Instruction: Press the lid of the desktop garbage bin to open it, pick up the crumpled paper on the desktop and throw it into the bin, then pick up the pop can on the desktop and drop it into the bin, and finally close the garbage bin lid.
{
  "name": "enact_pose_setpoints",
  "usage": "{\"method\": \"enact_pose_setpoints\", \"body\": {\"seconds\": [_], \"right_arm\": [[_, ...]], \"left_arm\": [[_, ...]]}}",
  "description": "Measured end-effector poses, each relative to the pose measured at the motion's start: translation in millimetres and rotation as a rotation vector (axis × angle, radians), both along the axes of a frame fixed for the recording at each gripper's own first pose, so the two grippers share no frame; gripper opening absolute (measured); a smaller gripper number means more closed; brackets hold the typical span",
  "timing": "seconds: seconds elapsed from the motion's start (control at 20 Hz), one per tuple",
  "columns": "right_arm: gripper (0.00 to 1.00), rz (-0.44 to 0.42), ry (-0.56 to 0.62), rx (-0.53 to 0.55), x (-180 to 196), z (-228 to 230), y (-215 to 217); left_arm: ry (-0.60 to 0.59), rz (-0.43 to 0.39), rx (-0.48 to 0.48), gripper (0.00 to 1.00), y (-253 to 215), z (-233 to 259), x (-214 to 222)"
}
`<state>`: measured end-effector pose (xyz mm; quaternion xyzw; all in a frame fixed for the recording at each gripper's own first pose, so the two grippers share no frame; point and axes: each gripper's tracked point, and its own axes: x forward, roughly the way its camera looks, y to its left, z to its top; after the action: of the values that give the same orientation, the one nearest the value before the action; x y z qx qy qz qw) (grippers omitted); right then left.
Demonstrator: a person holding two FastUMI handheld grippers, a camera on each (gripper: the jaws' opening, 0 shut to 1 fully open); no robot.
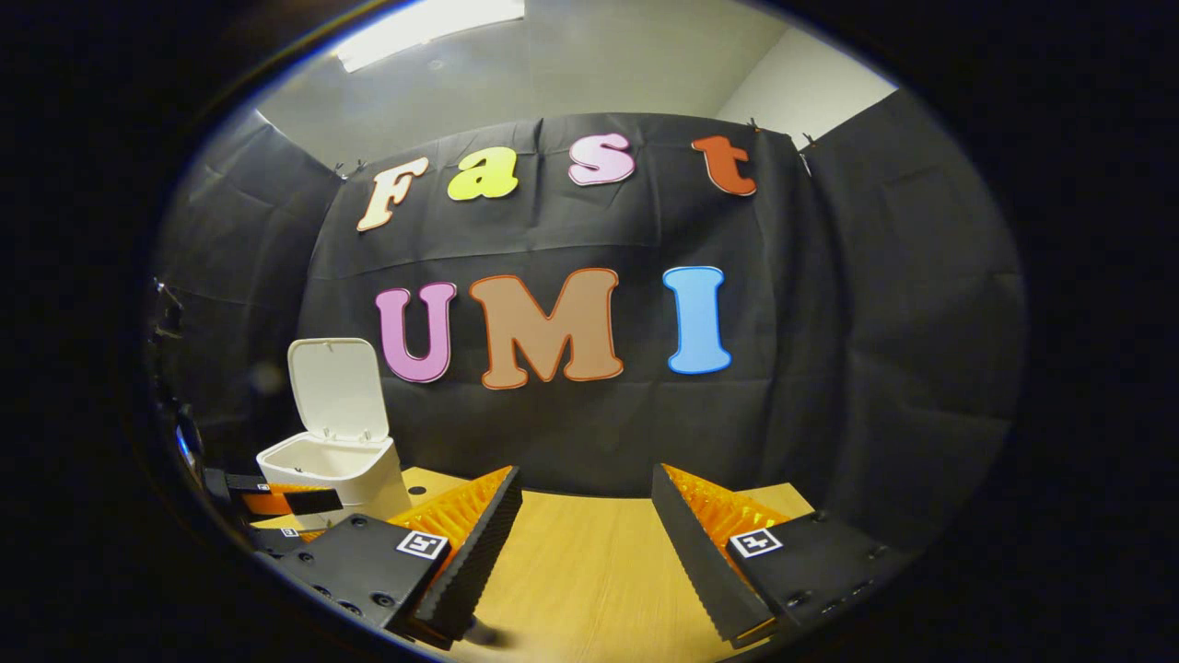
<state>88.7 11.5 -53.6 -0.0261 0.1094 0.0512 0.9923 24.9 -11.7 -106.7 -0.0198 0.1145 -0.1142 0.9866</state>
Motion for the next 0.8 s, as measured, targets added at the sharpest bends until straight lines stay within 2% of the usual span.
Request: {"method": "enact_pose_setpoints", "body": {"seconds": [0.45, 0.8], "right_arm": [[0.95, -0.099, 0.051, -0.025, -23.1, -14.7, -57.9], [0.95, -0.140, 0.101, -0.085, -40.8, -27.7, -84.7]], "left_arm": [[0.220, -0.036, 0.004, 0.93, -28.9, -86.8, -6.3], [0.316, -0.016, 0.037, 0.93, -28.1, -147.3, -11.4]]}}
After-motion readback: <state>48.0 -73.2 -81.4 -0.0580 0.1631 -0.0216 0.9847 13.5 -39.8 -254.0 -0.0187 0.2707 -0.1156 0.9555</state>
